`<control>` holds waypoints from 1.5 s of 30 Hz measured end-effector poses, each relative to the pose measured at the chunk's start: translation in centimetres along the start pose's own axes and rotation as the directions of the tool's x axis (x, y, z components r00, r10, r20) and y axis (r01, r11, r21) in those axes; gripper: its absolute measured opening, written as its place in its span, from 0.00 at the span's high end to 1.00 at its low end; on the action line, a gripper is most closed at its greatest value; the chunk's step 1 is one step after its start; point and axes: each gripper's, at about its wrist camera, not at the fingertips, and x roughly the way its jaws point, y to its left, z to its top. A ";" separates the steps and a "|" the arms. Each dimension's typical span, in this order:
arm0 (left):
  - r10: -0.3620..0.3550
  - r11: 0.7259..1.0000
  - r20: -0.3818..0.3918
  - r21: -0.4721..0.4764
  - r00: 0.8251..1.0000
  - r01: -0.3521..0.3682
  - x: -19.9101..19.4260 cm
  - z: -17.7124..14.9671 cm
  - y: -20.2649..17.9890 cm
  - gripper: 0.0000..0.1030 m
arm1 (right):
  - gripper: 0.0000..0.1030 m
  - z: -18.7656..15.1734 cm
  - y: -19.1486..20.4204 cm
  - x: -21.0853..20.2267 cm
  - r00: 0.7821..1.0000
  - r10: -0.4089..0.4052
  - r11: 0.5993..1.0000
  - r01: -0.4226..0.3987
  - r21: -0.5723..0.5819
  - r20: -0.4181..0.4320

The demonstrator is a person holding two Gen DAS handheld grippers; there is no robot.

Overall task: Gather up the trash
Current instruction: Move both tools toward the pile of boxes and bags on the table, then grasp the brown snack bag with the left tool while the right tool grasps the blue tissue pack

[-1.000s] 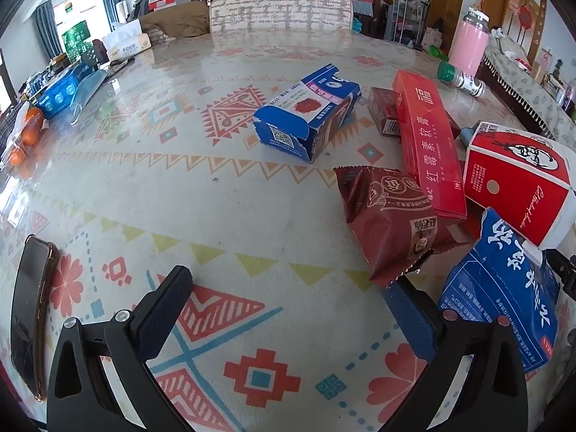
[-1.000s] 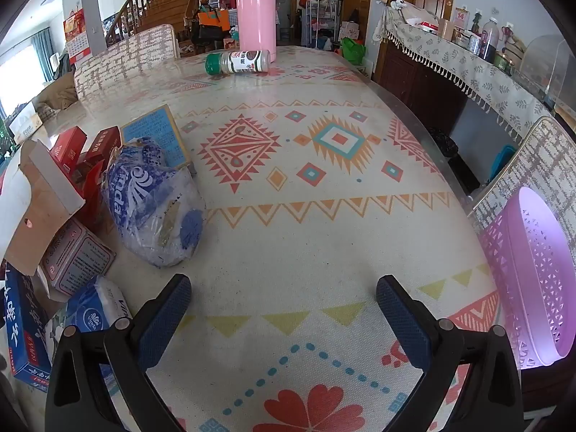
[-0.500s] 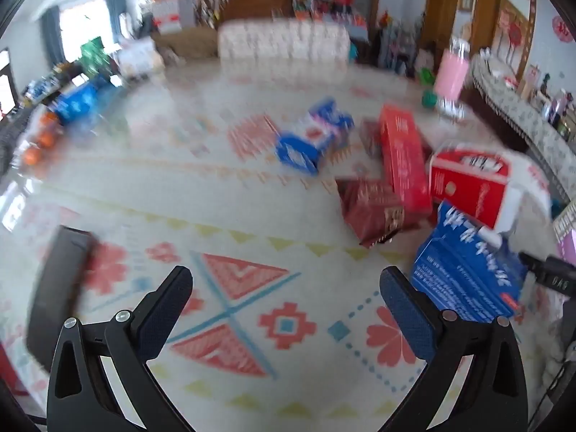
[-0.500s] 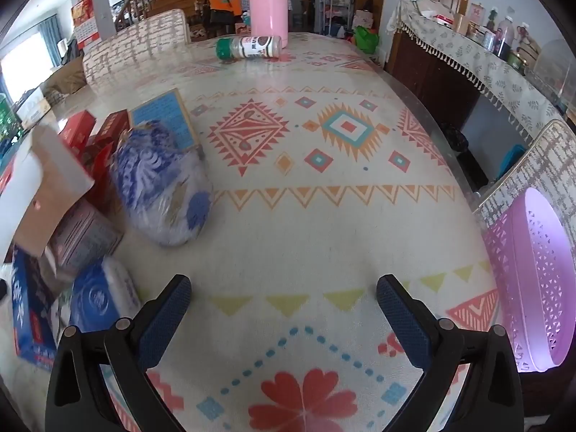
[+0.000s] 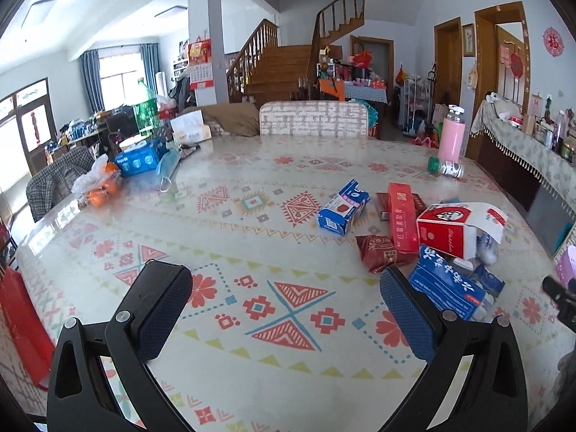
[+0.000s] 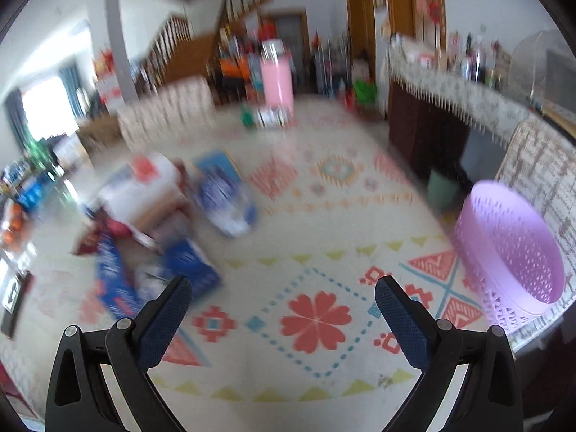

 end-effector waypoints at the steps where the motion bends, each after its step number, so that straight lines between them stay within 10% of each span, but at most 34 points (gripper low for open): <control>1: 0.007 1.000 0.002 0.009 1.000 -0.007 -0.3 -0.1 -0.2 0.00 | 0.00 -0.3 0.2 -0.9 0.999 0.013 1.000 -0.013 0.002 0.038; 36: 0.063 0.997 -0.136 0.063 0.989 -0.054 3.2 -2.4 -0.4 0.00 | 0.02 -3.0 5.6 -1.5 0.995 0.102 0.985 -0.101 -0.139 -0.005; 45: -0.072 0.996 -0.172 0.044 0.982 0.080 5.4 -0.3 -0.1 0.00 | 0.06 -2.5 6.1 0.3 0.987 0.146 0.976 -0.154 -0.156 -0.061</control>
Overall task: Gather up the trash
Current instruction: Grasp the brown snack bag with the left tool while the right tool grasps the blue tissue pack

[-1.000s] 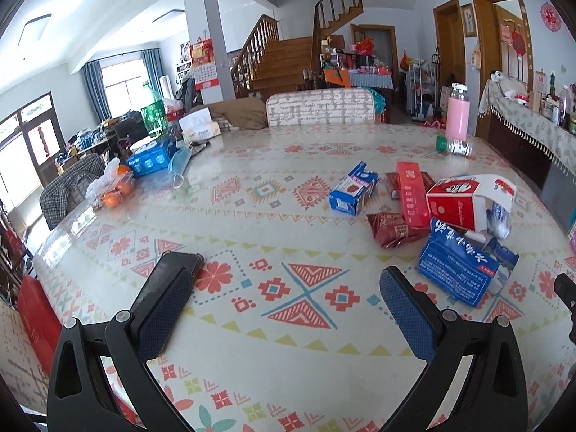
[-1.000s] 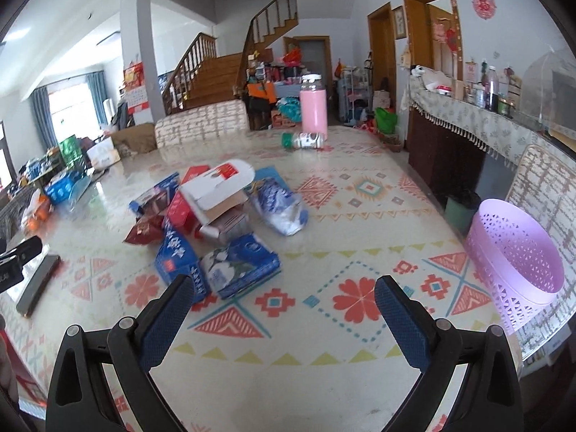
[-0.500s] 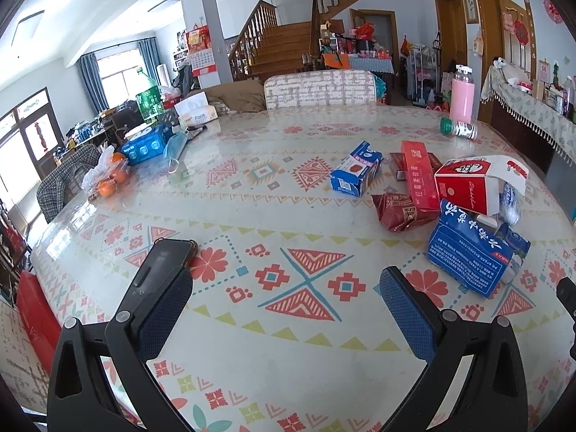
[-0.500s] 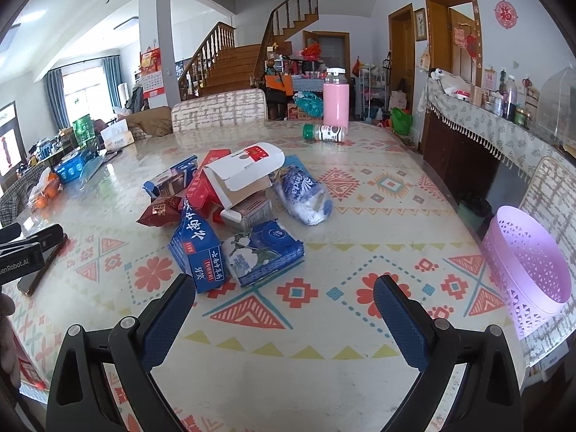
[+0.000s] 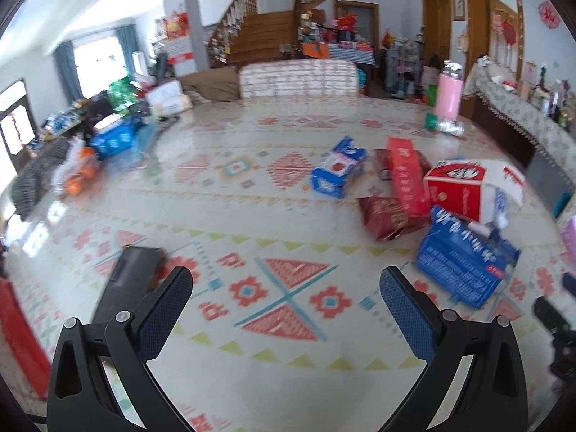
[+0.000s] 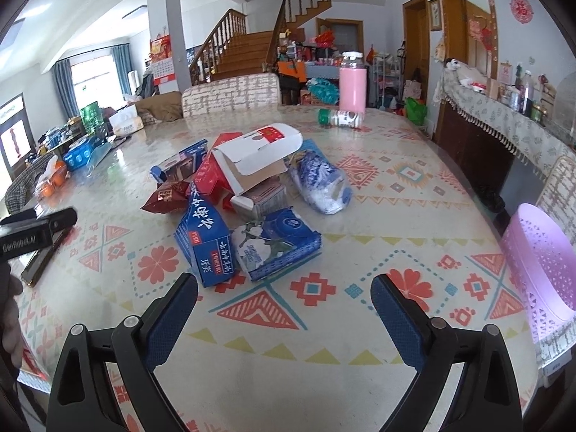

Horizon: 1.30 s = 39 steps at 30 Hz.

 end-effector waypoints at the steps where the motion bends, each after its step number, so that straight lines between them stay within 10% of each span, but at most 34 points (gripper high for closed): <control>1: -0.023 1.000 -0.011 -0.005 1.000 0.023 0.4 0.4 -0.1 0.00 | 0.09 0.2 0.0 0.3 1.000 0.013 1.000 -0.013 -0.003 -0.010; 13: -0.255 0.967 -0.148 -0.049 0.956 0.250 8.3 4.9 -3.0 0.01 | 0.29 3.1 2.4 4.4 0.985 0.150 0.985 -0.156 -0.073 -0.082; 25: -0.373 0.927 -0.257 -0.074 0.891 0.367 13.6 4.9 -5.7 0.26 | 0.42 4.8 4.8 9.3 0.965 0.207 0.971 -0.222 -0.088 -0.160; 27: -0.391 0.920 -0.274 -0.076 0.879 0.385 14.0 4.8 -6.0 0.51 | 0.43 4.9 5.1 9.5 0.965 0.205 0.970 -0.222 -0.097 -0.162; 39: -0.356 0.934 -0.200 -0.056 0.913 0.352 9.3 3.8 -4.1 0.62 | 0.66 4.5 5.2 8.1 0.947 0.279 0.954 -0.292 -0.069 -0.158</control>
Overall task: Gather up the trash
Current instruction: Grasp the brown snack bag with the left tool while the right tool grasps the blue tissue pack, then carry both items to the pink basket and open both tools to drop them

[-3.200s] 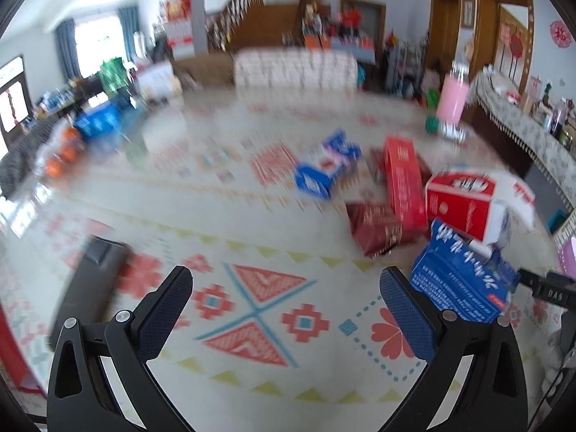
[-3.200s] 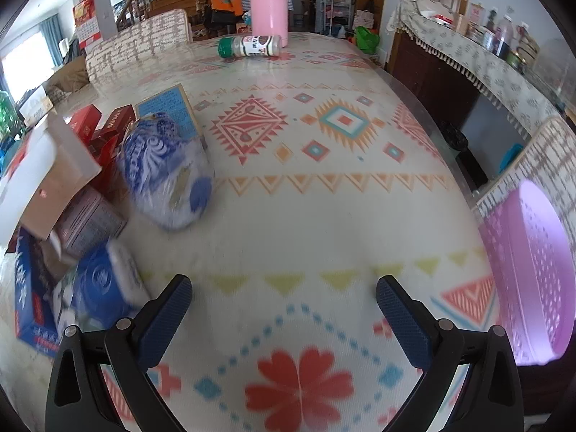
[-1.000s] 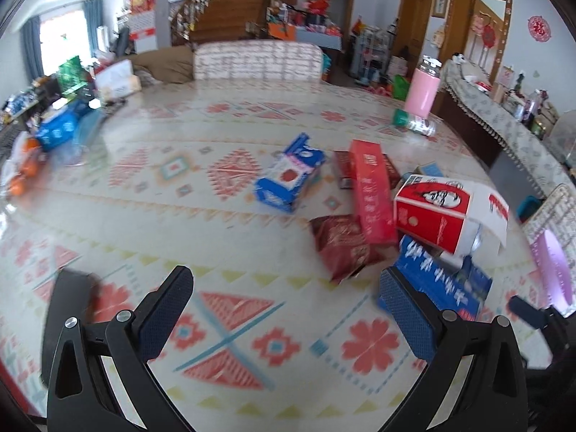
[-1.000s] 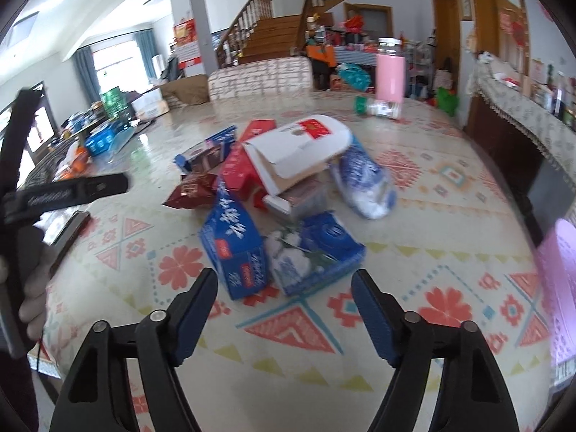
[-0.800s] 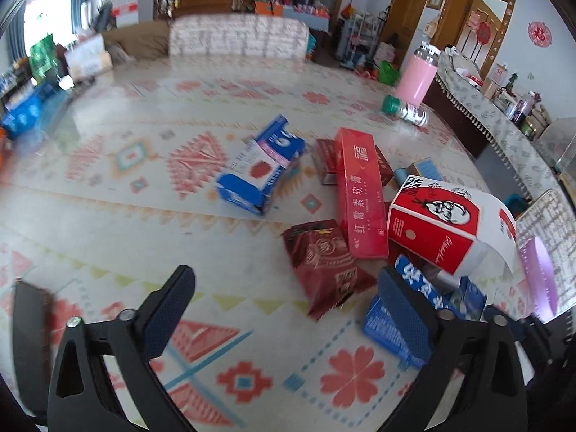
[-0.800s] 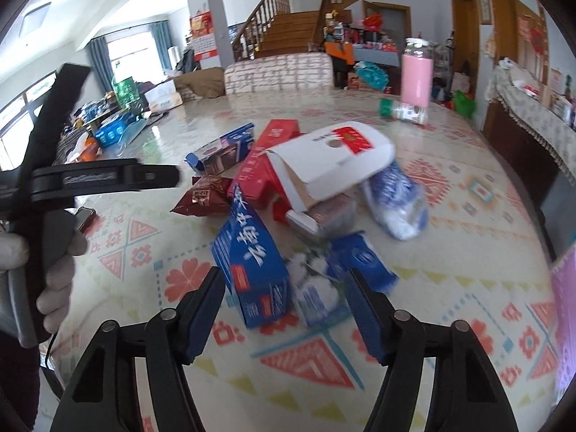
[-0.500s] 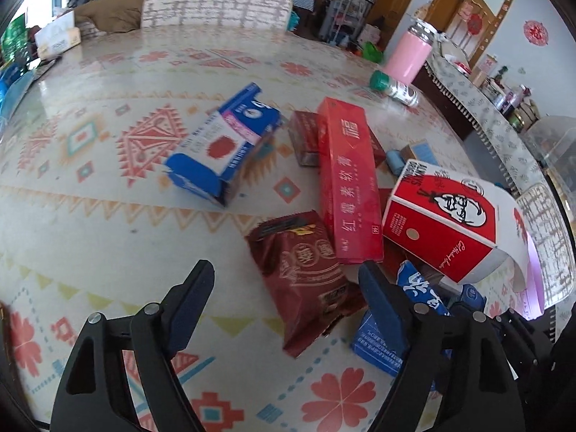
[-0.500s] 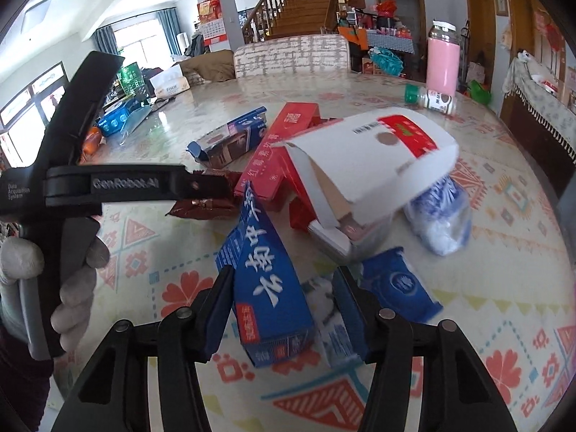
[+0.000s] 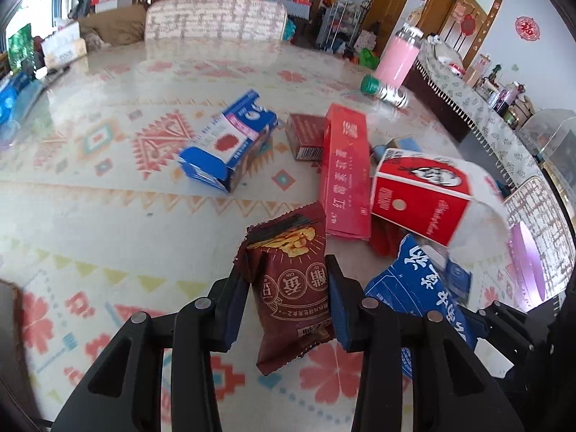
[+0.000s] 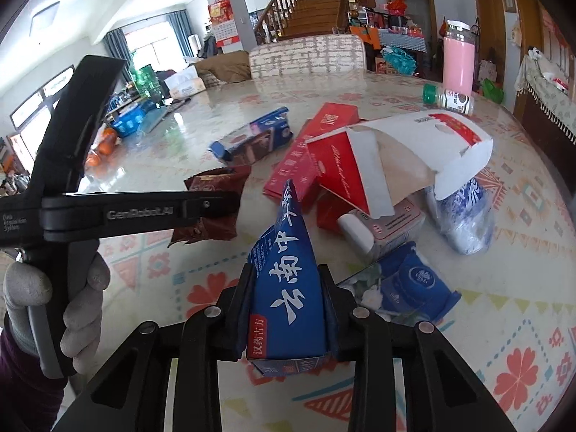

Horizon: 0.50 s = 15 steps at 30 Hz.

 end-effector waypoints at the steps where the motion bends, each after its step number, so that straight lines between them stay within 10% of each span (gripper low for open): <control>1: 0.005 1.000 0.008 0.002 1.000 -0.005 -0.5 -0.1 0.0 0.62 | 0.66 -0.1 0.1 -0.3 1.000 0.008 1.000 -0.008 0.001 0.004; 15: -0.066 0.984 0.104 0.169 0.992 0.048 -6.9 -1.3 -8.3 0.62 | 0.65 -3.9 -3.7 -10.5 0.989 -0.060 0.993 0.046 0.104 0.134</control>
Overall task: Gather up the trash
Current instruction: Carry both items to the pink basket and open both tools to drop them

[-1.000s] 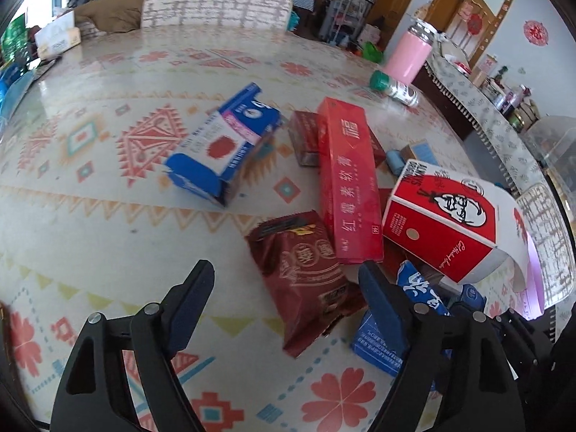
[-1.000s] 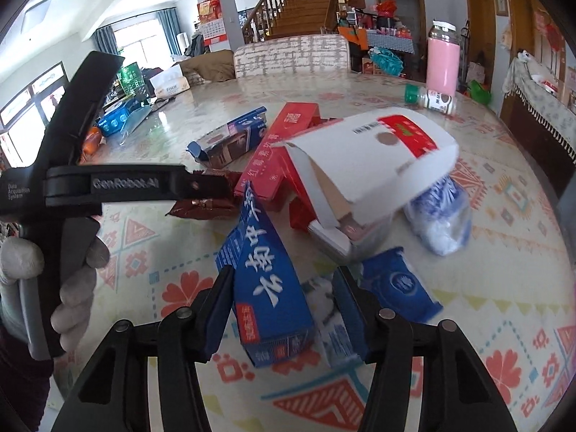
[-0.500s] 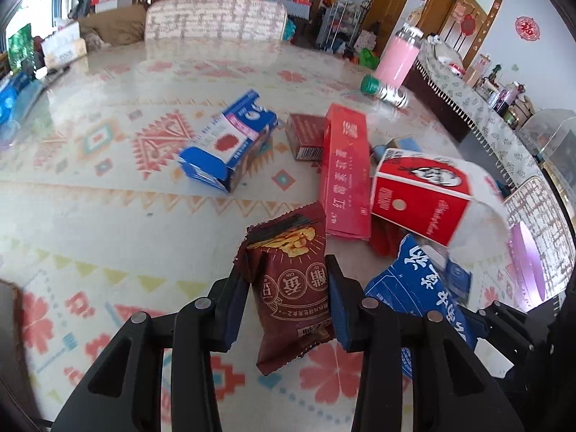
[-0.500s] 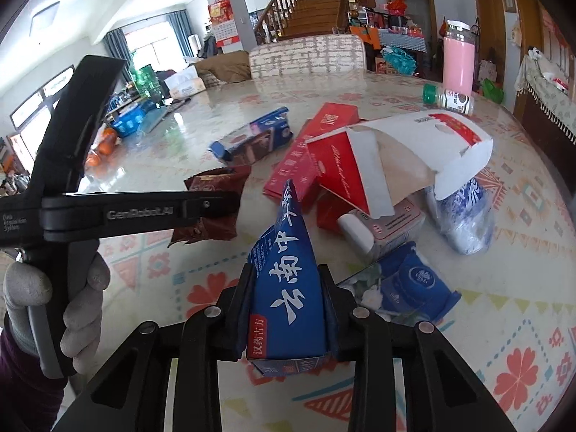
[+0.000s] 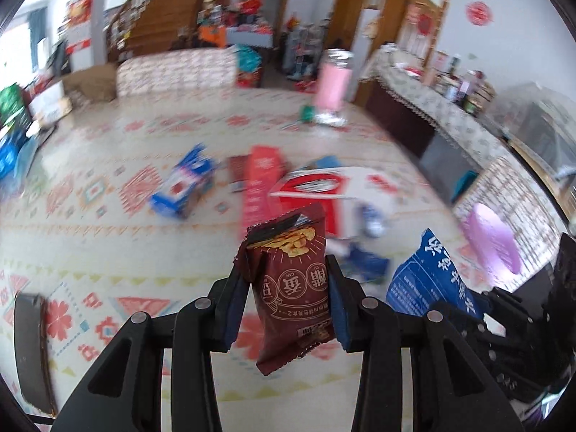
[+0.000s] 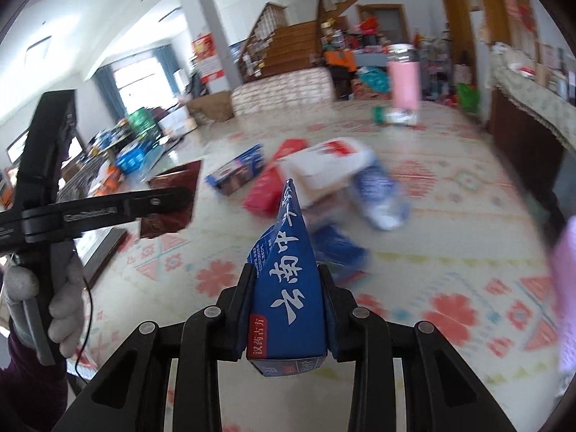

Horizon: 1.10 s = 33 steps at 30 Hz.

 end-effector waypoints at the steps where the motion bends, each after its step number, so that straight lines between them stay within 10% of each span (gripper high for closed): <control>1: -0.017 1.000 0.003 0.023 1.000 0.017 -0.1 0.2 -1.2 0.62 | 0.65 -0.2 -1.0 -0.8 1.000 -0.018 1.000 0.017 0.013 0.011; 14: -0.288 0.923 -0.095 0.237 0.953 0.302 5.6 3.8 -20.6 0.62 | 0.65 -3.5 -18.0 -12.8 0.927 -0.365 0.892 0.323 0.316 0.083; 22: -0.394 0.864 -0.216 0.244 0.893 0.440 11.9 5.0 -30.8 0.62 | 0.65 -4.4 -27.4 -17.3 0.877 -0.474 0.800 0.393 0.453 0.077; 28: -0.405 0.845 -0.241 0.271 0.882 0.461 15.4 5.9 -36.1 0.61 | 0.65 -4.2 -31.3 -16.7 0.874 -0.483 0.780 0.398 0.483 0.059; 33: -0.404 0.840 -0.218 0.295 0.889 0.454 15.9 6.5 -37.8 0.34 | 0.55 -3.7 -34.1 -15.4 0.863 -0.504 0.752 0.416 0.511 0.041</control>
